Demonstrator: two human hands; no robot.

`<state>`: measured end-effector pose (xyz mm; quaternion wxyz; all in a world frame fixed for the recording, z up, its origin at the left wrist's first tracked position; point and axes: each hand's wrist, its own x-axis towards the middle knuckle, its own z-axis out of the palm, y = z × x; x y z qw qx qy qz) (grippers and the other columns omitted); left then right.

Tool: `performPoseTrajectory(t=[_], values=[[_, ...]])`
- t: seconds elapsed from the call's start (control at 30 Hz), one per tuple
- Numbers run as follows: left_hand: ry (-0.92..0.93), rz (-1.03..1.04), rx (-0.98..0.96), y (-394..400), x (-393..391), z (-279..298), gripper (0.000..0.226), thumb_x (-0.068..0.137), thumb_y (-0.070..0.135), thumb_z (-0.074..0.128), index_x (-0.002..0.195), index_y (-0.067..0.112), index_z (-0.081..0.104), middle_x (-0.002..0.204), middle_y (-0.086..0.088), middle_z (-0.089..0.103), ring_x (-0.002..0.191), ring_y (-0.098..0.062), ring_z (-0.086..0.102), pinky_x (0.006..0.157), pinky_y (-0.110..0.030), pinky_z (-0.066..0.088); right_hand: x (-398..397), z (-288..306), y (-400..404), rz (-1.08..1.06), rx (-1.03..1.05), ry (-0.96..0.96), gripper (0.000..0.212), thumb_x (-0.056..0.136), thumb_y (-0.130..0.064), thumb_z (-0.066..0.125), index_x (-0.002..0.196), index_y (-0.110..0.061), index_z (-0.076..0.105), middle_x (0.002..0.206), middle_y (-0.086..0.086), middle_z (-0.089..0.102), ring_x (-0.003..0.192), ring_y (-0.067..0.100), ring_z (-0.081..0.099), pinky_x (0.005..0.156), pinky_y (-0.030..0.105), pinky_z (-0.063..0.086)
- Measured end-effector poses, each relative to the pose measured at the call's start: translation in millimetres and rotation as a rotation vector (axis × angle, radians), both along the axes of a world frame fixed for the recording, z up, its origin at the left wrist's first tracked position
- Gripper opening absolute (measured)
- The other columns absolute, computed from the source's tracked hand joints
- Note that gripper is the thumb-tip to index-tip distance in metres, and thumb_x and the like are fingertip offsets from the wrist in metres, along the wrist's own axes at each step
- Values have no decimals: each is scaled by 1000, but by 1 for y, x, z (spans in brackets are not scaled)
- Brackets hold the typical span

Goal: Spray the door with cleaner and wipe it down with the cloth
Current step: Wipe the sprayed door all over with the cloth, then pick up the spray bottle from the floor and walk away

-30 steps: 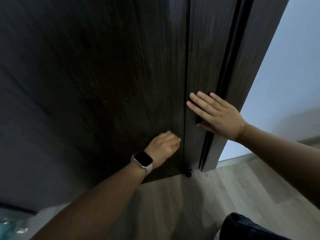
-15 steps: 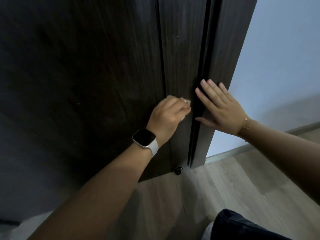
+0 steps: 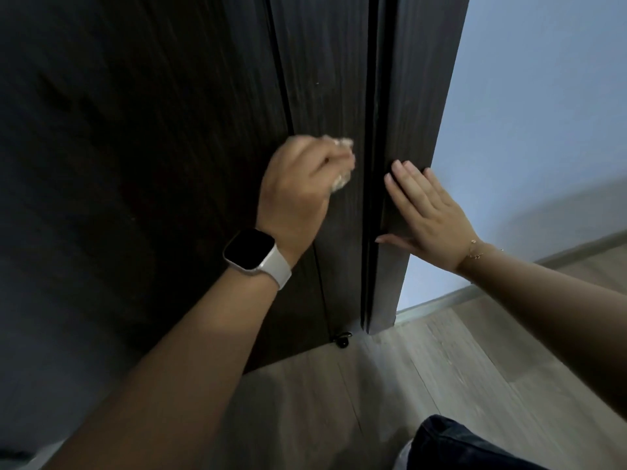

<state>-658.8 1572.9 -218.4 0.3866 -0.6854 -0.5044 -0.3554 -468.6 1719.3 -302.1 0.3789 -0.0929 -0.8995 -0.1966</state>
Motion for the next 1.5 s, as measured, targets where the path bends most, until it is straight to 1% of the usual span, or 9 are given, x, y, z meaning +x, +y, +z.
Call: performPoseTrajectory(t=[0.13,0.37,0.47,0.6,0.77,0.9,1.03,1.13,1.5], values=[[-72,-3,-11,6,13,-18,13,87,4,66,95,4,76,98,-9,72,95,-19,54,85,-30,45,1,0,-2,3,-35,-19,92,94,-50,57,157,-9,4,162,9,10,152,22,2,124,42,11],[49,-60,-494,-4,10,-163,15,83,-2,59,89,2,72,93,-10,68,92,-23,57,86,-34,46,2,-1,0,-2,-68,-42,96,90,-45,67,156,-8,8,162,7,8,152,22,1,124,42,10],[74,-60,-604,-13,8,-179,18,82,0,55,85,4,72,88,-7,66,86,-22,59,93,-29,39,2,-2,-4,-15,-81,-45,97,88,-42,70,155,-7,10,162,11,11,152,23,1,124,42,9],[-114,-72,-576,-23,20,-149,19,82,7,54,81,9,73,85,-3,66,85,-16,47,80,-28,39,2,2,-12,-33,-112,-50,99,84,-35,75,155,-5,13,161,14,15,151,24,5,123,43,13],[-636,-96,-665,-74,33,-93,14,77,9,73,91,10,77,95,2,69,94,-7,52,85,-12,39,10,20,-50,-22,-272,-107,86,77,-8,71,152,-4,29,162,20,11,151,34,9,119,40,24],[-1054,-23,-614,-145,35,-48,16,79,9,79,95,12,77,98,8,71,95,-2,65,86,-14,48,16,50,-100,122,-361,-330,74,73,-4,68,144,-8,47,156,15,34,141,32,37,112,42,40],[-1421,119,-490,-230,30,-9,13,83,16,76,97,16,76,91,3,75,89,-7,70,75,-18,53,1,91,-163,189,-634,-526,50,90,-14,59,139,-23,54,152,-3,42,131,15,49,99,16,38],[-1459,227,-435,-295,27,15,11,83,18,76,94,20,76,87,6,75,86,-5,70,71,-17,52,-20,115,-213,245,-685,-542,43,98,-26,53,141,-30,50,140,-12,53,119,3,54,88,8,30],[-1367,702,-89,-509,9,79,11,80,17,78,84,28,75,74,15,73,71,3,67,68,-13,50,-130,151,-388,549,-932,-692,37,96,-32,60,133,-36,57,129,-18,55,114,-3,53,96,20,47]])
